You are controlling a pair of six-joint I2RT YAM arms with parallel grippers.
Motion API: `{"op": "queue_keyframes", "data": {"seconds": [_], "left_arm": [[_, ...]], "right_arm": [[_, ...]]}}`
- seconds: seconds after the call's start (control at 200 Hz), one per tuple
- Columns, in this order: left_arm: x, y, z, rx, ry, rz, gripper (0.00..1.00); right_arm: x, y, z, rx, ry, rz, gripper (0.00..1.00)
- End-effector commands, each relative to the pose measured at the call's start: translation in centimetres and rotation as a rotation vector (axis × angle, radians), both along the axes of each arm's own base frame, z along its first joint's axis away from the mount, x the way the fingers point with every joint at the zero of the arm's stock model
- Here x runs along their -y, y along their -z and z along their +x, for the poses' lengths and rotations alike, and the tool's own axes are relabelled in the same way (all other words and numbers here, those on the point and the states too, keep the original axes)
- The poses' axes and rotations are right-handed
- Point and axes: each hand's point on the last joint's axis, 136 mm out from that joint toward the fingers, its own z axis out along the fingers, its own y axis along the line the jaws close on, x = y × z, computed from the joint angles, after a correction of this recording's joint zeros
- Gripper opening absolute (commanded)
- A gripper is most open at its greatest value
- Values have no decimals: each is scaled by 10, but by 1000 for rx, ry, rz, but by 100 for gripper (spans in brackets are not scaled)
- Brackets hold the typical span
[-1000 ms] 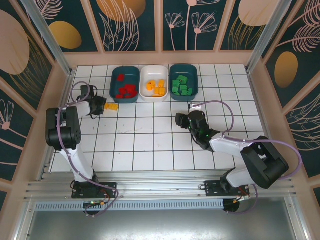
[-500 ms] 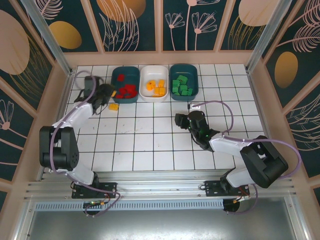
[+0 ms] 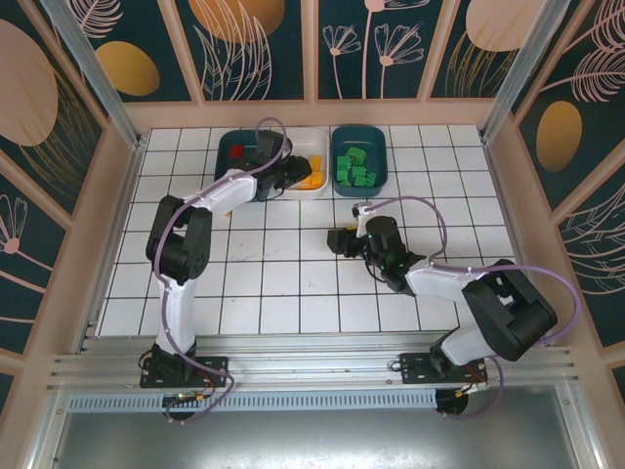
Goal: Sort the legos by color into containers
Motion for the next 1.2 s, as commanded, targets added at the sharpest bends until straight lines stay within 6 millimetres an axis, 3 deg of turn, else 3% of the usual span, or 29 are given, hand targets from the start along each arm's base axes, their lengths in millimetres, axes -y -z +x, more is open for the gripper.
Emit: {"op": "queue_keyframes", "data": {"seconds": [0.0, 0.11, 0.245, 0.37, 0.45, 0.601, 0.691, 0.821, 0.956, 1.021, 1.046, 1.196], "left_arm": [[-6, -12, 16, 58, -8, 62, 42], [-10, -14, 27, 86, -20, 115, 63], [-21, -35, 27, 149, -35, 168, 79], [-48, -66, 5, 245, -98, 212, 94], [-79, -70, -20, 287, -147, 305, 98], [-138, -45, -65, 298, -175, 594, 99], [-158, -20, -82, 273, -153, 721, 99], [-176, 9, -83, 236, -148, 766, 99], [-197, 50, -87, 122, -143, 666, 98], [-204, 54, -88, 112, -149, 671, 98], [-206, 66, -89, 85, -140, 683, 98], [-207, 73, -87, 50, -111, 701, 98]], "right_arm": [[-7, -22, 5, 67, -13, 32, 63], [-6, -22, 5, 66, -8, 28, 63], [-4, -22, 6, 68, 2, 23, 63], [-3, -24, 6, 73, 6, 26, 63], [-3, -24, 6, 73, 9, 23, 63], [-3, -23, 7, 68, 20, 21, 64], [-4, -22, 7, 64, 21, 23, 64], [-5, -19, 7, 59, 23, 17, 64], [-2, -22, 7, 66, 32, 14, 65], [-2, -25, 6, 70, 32, 19, 65], [-1, -25, 6, 71, 33, 19, 65], [-3, -23, 7, 68, 31, 17, 65]]}}
